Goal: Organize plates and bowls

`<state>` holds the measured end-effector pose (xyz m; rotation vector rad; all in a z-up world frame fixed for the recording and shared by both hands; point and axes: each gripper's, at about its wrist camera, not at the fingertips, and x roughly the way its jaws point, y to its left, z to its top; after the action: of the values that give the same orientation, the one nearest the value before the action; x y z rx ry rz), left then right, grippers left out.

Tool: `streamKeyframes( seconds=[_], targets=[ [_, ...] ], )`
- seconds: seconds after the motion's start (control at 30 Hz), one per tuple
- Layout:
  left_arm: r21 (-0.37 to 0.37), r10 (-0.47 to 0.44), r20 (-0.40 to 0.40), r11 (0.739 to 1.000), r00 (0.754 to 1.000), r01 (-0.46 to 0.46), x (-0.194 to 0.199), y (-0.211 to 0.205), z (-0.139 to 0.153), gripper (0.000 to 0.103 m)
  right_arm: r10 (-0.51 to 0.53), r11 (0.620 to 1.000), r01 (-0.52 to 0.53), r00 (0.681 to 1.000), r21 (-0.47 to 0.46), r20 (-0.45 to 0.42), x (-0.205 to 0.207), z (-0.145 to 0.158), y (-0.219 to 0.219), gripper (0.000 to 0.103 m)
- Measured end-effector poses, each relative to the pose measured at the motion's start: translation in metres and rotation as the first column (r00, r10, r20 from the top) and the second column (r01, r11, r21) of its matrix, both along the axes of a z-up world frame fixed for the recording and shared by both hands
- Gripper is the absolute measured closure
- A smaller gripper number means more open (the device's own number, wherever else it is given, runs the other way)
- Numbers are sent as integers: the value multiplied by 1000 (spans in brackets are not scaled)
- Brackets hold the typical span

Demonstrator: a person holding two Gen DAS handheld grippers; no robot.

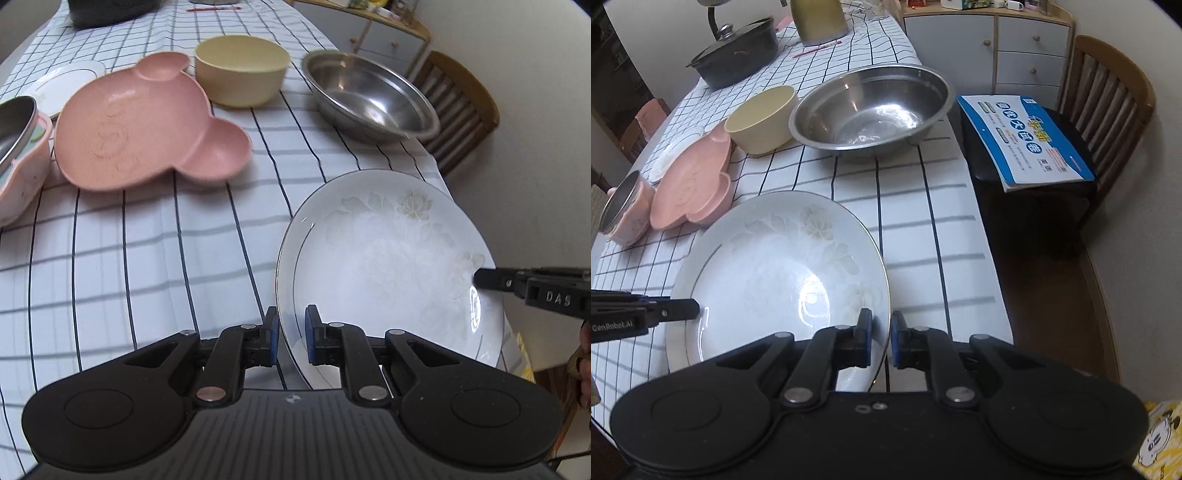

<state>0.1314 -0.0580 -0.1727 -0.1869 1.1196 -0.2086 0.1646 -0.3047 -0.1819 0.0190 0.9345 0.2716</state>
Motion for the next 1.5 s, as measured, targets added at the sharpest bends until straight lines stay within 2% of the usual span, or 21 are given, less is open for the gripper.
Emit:
streamKeyframes(
  seconds=[0.17,0.33,0.57,0.67,0.73,0.83,1.0,1.1,1.13,1.17,1.23,1.3,1.43,1.5],
  targets=[
    [7,-42,-18,999,999,42,-18,-4,-3,90,-27,1000,27,1000,-5,-14,-23,-5,-7,92],
    [28,-63,-27,998,998,64,-24,-4,-9,90,-37,999,37,998,-5,-44,-33,-17,-5,92],
    [41,-91,-18,995,996,91,-28,-6,-7,89,-38,999,37,999,-10,-39,-38,-22,-4,91],
    [33,-92,-19,995,996,93,-26,-4,-8,89,-28,999,26,999,-36,-37,-38,-20,1,79],
    [28,-95,-16,995,995,95,-27,-3,-8,89,-24,997,22,999,-68,-32,-40,-18,5,80],
    [24,-95,-12,995,995,95,-28,-1,-7,89,-19,996,18,1000,-90,-13,-42,-11,6,74],
    [22,-96,-4,995,995,96,-30,1,-7,88,17,995,-13,999,-98,41,-46,7,10,58],
    [34,-82,-1,996,997,82,-30,2,-8,76,38,996,-34,998,-79,51,-46,12,14,53],
    [36,-74,-1,997,997,74,-31,3,-9,67,46,996,-42,997,-75,54,-45,14,16,52],
    [38,-66,0,997,998,66,-32,6,-9,52,55,996,-51,997,-72,58,-45,15,19,50],
    [40,-37,12,999,999,36,-34,10,-9,38,77,995,-72,995,-67,68,-45,18,23,43],
    [38,-18,20,999,1000,17,-35,14,-8,38,97,994,-92,992,-64,84,-47,21,29,33],
    [58,14,56,998,998,-17,-40,19,1,38,126,991,-122,987,-51,104,-47,29,37,28],
    [72,24,86,997,996,-30,-44,20,10,38,144,989,-140,982,-41,119,-48,34,43,23]
  ],
)
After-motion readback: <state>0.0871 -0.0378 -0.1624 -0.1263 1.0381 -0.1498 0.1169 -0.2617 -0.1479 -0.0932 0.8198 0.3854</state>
